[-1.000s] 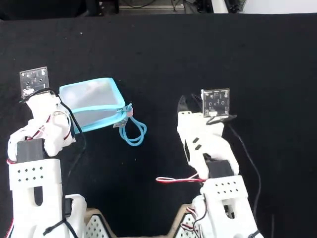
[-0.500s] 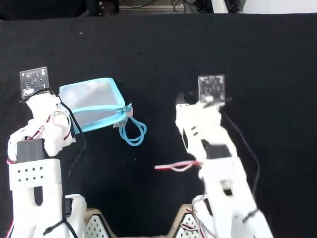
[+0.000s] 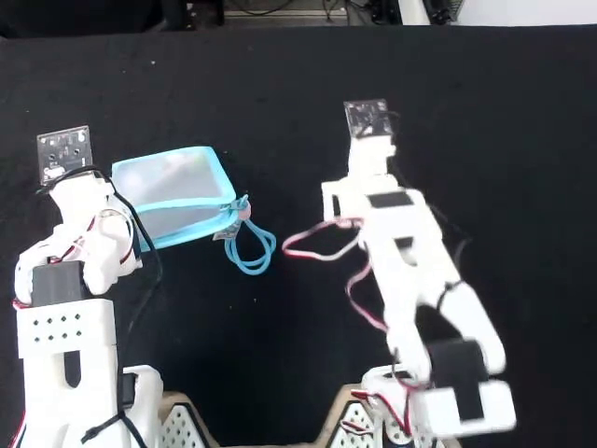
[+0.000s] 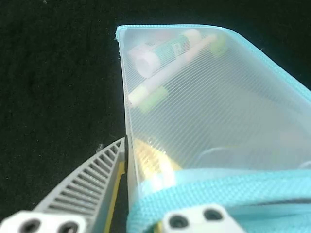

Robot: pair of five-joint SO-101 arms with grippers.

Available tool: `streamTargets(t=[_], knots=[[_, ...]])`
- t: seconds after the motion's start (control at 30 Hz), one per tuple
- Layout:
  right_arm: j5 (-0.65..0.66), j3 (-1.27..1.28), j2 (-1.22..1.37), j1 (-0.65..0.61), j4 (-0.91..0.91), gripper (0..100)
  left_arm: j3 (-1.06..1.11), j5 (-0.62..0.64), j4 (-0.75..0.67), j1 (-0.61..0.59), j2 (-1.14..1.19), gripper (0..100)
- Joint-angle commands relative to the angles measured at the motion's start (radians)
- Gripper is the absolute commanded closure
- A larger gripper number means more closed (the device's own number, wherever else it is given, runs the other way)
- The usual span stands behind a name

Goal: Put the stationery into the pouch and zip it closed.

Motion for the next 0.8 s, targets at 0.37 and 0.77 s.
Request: streamTargets(t=[0.37,0.77], knots=[[-0.141,-0.423,0.257,0.015,0.356,91.3,0.005,0.006,-0.006,-0.002,0.002,96],[-0.344,-0.519,0.344,-0.026,0.417,91.3,0.005,0.006,-0.006,-0.002,0.002,96]])
